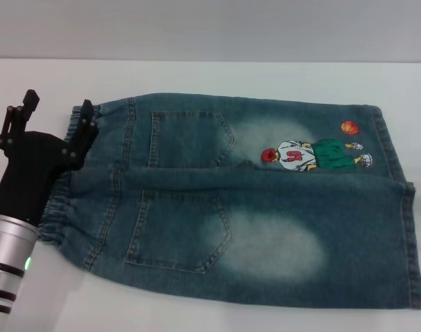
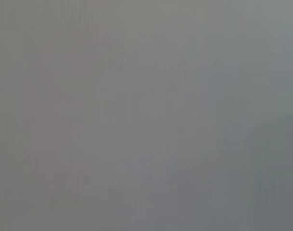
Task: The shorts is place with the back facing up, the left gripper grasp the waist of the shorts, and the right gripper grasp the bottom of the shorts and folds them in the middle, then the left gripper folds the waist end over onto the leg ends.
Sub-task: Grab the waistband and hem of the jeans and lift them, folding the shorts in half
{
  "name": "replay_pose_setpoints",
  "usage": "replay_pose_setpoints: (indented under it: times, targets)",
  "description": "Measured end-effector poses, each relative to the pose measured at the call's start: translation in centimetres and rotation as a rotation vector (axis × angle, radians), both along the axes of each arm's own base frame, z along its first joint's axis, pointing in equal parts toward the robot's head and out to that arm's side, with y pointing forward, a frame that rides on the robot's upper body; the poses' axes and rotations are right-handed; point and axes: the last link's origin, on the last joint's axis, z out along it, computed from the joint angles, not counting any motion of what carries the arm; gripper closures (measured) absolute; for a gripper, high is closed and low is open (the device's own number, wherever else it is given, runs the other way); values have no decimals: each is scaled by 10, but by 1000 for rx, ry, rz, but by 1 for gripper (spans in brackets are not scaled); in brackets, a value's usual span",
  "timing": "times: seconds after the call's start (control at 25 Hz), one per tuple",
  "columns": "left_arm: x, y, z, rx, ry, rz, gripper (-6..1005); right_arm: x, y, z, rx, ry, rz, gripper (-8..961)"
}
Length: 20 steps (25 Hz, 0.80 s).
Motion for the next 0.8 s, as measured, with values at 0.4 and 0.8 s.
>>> replay_pose_setpoints:
  times: [0.4,0.8]
  targets:
    - [0,0,0,0,0,1,176,1,0,-1,-7,-1,-6,239]
    - [0,0,0,-2,2,2,178,0,1,-1,-6,-1,-5,237]
